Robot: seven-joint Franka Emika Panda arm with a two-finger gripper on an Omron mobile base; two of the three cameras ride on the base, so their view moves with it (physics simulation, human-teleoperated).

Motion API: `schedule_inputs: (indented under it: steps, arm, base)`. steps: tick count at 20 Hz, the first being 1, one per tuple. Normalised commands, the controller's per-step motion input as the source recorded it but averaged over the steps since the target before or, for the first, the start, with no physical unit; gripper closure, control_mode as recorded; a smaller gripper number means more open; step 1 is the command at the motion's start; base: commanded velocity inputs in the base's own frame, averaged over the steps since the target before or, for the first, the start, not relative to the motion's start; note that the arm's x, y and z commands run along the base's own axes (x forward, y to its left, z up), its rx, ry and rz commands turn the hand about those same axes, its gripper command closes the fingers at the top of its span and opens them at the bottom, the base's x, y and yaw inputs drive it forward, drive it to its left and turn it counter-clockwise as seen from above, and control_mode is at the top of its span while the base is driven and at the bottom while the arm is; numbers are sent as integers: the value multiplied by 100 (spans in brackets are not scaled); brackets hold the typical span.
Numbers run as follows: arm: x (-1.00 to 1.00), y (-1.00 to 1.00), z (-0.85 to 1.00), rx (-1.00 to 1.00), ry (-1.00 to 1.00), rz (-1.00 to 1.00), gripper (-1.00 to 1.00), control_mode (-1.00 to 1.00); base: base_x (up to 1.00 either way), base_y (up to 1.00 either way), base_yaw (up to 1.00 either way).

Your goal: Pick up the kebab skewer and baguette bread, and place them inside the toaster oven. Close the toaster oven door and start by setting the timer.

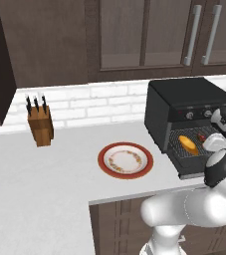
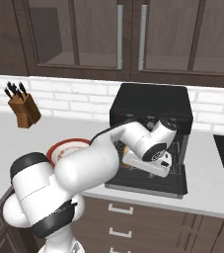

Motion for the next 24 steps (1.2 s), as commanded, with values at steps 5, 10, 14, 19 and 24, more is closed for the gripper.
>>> schedule_inputs:
  steps: [5,10,14,19,24]
  arm:
    - [-5,0,-8,-1,0,0,-100,-100]
    - [0,0,-21,-3,0,0,-100,-100]
    - [8,0,-34,-7,0,0,-100,-100]
    - [6,0,-27,-9,-1,0,-100,-100]
    - [22,0,-21,-9,-1,-1,-100,-100]
  base:
    - [0,0,0]
    - [0,0,0]
    - [0,0,0]
    - [0,0,0]
    - [0,0,0]
